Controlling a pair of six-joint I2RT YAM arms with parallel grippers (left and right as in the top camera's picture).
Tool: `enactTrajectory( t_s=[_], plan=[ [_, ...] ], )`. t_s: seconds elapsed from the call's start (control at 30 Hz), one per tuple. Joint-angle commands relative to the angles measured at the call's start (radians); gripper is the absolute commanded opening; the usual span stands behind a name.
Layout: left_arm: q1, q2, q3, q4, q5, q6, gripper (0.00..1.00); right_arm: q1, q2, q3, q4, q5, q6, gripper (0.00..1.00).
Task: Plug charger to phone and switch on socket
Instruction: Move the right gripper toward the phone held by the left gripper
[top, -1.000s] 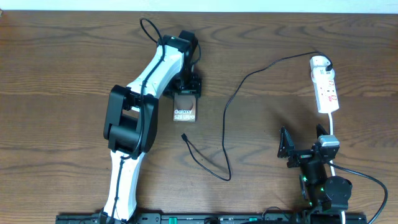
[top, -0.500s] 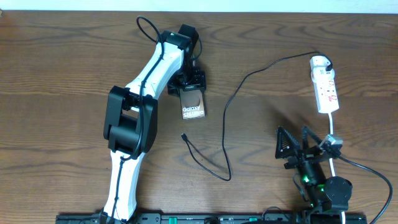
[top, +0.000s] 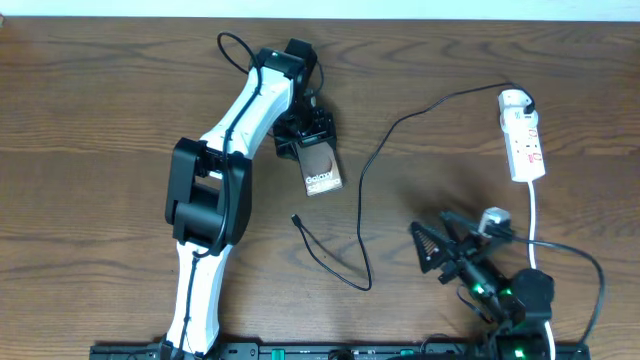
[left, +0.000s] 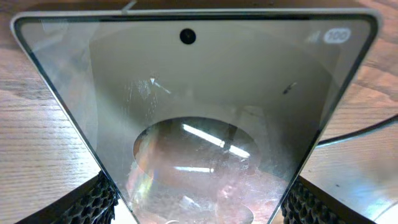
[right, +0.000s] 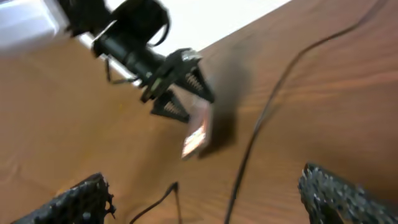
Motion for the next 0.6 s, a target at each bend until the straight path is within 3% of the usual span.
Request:
enactTrajectory(
  t_s=[0.0,0.1,0.3,0.57],
  plan=[
    [0.016,0.005,0.025,-0.005,0.089,-0.016,0.07,0.113,0.157,0.010,0.109,0.080,-0.048,0.96],
    [0.026,0.005,0.025,-0.005,0.138,-0.018,0.07,0.245,0.378,0.035,0.266,0.199,-0.064,0.93],
    [0.038,0.005,0.025,-0.007,0.179,-0.023,0.07,0.398,0.784,0.224,0.331,0.361,-0.125,0.92],
    [0.050,0.005,0.024,-0.008,0.226,-0.023,0.07,0.402,1.214,0.418,0.591,0.230,-0.127,0.89]
  ],
)
